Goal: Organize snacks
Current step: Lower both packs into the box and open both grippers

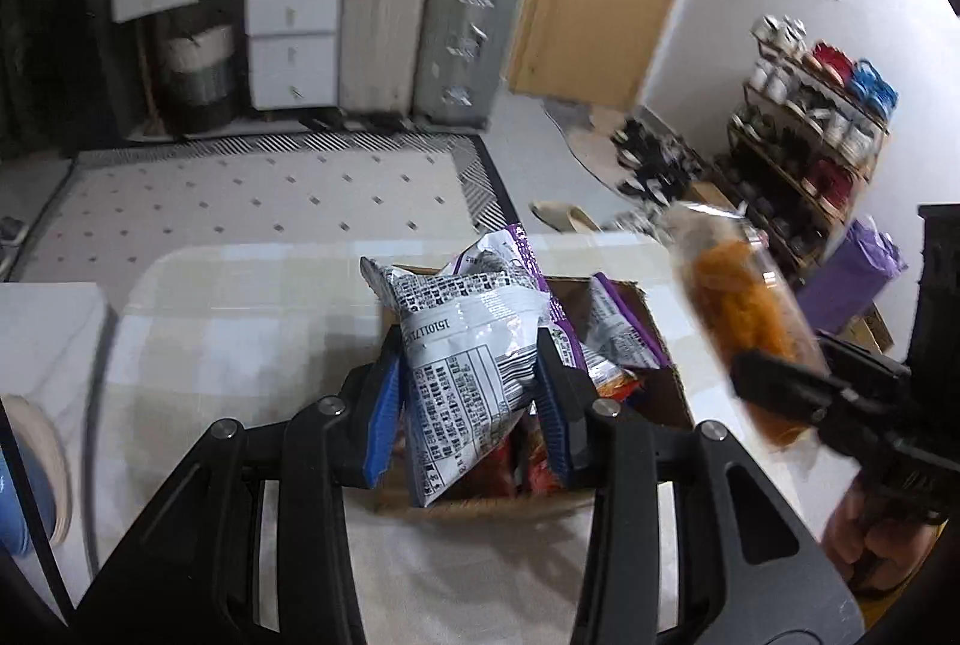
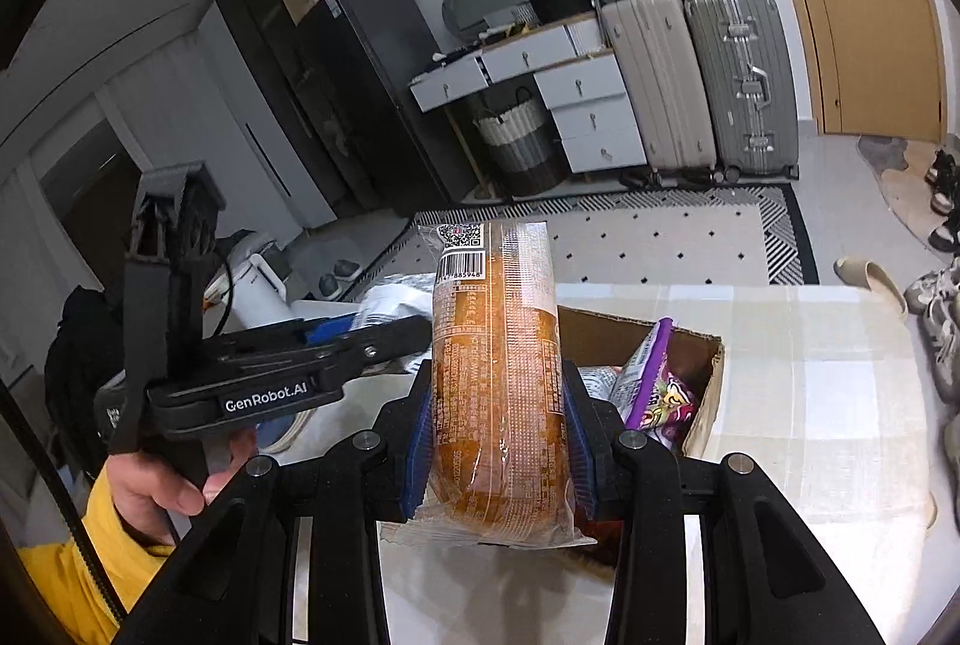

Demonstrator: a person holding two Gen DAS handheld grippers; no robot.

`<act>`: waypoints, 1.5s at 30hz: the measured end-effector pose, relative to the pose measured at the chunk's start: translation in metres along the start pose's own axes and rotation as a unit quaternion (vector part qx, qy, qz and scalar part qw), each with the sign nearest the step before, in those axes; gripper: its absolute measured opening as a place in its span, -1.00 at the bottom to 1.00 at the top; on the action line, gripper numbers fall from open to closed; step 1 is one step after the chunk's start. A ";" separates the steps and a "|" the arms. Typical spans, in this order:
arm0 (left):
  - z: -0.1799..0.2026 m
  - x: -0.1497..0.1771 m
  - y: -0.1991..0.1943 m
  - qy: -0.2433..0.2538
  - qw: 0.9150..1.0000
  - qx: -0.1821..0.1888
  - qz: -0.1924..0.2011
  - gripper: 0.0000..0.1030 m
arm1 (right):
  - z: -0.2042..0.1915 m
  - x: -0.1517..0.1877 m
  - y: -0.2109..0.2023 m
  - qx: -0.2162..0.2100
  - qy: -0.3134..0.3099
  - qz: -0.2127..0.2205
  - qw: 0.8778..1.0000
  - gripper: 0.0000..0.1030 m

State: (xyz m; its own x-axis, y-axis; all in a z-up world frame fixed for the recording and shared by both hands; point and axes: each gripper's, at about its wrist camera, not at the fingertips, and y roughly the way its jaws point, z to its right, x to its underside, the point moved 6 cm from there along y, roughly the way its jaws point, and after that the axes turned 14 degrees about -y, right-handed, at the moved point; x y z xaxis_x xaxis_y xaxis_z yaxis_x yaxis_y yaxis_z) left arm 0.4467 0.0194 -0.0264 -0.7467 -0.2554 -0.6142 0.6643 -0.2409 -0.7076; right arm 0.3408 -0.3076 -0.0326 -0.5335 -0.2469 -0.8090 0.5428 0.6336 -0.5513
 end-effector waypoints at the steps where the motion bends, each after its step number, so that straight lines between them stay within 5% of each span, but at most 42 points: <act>1: 0.000 -0.004 0.010 -0.008 1.000 0.004 -0.009 -0.30 | 0.004 0.002 0.003 0.000 0.004 -0.002 1.000 -0.26; 7: 0.003 -0.010 0.059 -0.027 0.998 0.012 -0.055 -0.30 | 0.017 0.010 0.019 0.005 0.006 -0.022 1.000 -0.26; 14: 0.008 -0.015 0.085 -0.014 0.998 -0.001 -0.055 -0.29 | 0.021 0.018 0.029 0.005 0.003 -0.029 1.000 -0.26; 28: 0.007 0.009 0.094 -0.002 0.998 0.005 -0.063 -0.27 | 0.018 0.026 0.036 0.025 -0.022 -0.030 0.999 -0.26; 35: -0.002 0.008 0.099 -0.014 0.997 0.000 -0.082 -0.15 | 0.015 0.026 0.031 0.032 -0.028 -0.027 0.999 -0.26; 41: -0.005 -0.001 0.080 0.000 0.998 -0.011 -0.054 0.21 | 0.015 0.027 0.033 0.036 -0.032 -0.028 0.998 -0.26; 45: -0.005 -0.004 0.064 0.005 0.999 -0.012 -0.041 0.22 | 0.011 0.028 0.037 0.047 -0.047 -0.031 0.997 -0.26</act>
State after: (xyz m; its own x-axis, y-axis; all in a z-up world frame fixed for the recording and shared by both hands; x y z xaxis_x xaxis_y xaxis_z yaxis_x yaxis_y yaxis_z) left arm 0.4923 0.0101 -0.0712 -0.7991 -0.2262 -0.5570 0.5998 -0.2377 -0.7640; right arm 0.3532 -0.2994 -0.0780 -0.5072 -0.3537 -0.7859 0.5716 0.5445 -0.6139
